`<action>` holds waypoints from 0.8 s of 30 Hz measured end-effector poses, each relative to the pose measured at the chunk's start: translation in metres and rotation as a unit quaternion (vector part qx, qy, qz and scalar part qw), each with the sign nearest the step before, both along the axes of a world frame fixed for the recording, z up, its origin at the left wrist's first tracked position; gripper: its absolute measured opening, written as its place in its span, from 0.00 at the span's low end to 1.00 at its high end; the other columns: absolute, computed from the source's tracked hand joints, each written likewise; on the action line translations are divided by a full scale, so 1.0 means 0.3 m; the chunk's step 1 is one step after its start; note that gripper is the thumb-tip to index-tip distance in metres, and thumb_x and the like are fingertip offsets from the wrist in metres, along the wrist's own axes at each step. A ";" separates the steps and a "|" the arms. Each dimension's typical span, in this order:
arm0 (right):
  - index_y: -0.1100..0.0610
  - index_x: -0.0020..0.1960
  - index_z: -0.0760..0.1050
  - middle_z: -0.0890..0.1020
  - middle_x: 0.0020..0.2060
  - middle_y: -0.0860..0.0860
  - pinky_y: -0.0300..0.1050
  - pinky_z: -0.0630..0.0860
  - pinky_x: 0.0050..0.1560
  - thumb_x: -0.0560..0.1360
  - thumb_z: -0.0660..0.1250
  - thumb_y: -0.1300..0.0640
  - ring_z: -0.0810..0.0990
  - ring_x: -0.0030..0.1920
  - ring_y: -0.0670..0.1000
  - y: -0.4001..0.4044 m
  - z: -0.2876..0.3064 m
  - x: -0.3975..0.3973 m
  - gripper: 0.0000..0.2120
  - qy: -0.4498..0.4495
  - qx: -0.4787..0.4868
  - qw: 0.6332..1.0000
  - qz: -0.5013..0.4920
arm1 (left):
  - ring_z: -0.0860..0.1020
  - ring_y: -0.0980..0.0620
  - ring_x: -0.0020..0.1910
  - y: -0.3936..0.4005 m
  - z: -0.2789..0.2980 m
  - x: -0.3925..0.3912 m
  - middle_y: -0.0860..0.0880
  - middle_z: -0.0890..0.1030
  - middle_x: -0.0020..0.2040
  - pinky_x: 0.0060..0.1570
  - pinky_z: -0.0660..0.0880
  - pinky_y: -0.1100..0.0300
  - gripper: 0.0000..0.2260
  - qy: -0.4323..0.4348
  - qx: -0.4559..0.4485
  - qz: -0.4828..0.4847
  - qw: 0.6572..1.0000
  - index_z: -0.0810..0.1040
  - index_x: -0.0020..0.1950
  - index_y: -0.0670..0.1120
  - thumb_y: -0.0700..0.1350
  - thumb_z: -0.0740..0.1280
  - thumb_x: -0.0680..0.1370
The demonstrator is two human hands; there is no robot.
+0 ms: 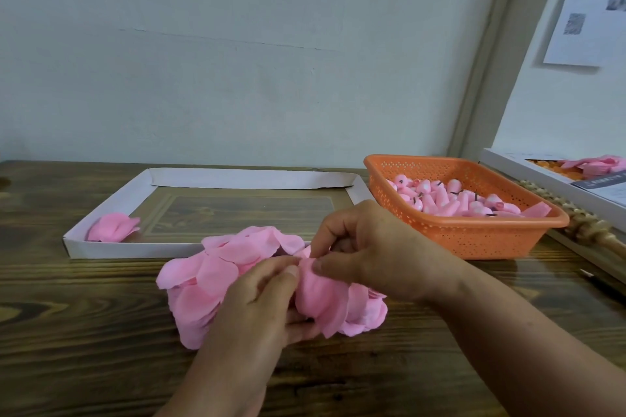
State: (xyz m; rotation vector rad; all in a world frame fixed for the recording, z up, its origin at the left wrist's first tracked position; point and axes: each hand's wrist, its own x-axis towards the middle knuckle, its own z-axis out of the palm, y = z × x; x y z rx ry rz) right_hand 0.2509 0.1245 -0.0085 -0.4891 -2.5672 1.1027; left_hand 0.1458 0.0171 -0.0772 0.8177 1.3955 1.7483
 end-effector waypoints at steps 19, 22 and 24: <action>0.65 0.41 0.78 0.82 0.38 0.66 0.51 0.79 0.41 0.72 0.69 0.68 0.79 0.36 0.56 0.035 0.000 -0.010 0.01 0.035 -0.038 0.999 0.000 | 0.85 0.47 0.40 0.000 0.006 0.001 0.41 0.85 0.45 0.32 0.79 0.62 0.14 -0.120 0.023 -0.047 0.991 0.86 0.47 0.42 0.41 0.69 0.64; 0.66 0.42 0.78 0.81 0.39 0.68 0.52 0.78 0.42 0.72 0.69 0.68 0.79 0.37 0.59 0.036 -0.001 -0.010 0.01 0.038 -0.040 0.998 0.002 | 0.83 0.45 0.37 0.006 0.017 0.002 0.39 0.85 0.44 0.30 0.78 0.62 0.13 -0.146 0.012 -0.071 0.987 0.86 0.46 0.42 0.42 0.69 0.64; 0.66 0.42 0.78 0.82 0.38 0.66 0.52 0.79 0.43 0.73 0.69 0.67 0.80 0.37 0.60 0.041 0.000 -0.011 0.02 0.043 -0.042 0.998 0.004 | 0.83 0.47 0.37 0.011 0.024 0.003 0.39 0.85 0.45 0.31 0.79 0.61 0.12 -0.154 0.011 -0.077 0.985 0.86 0.45 0.42 0.42 0.69 0.65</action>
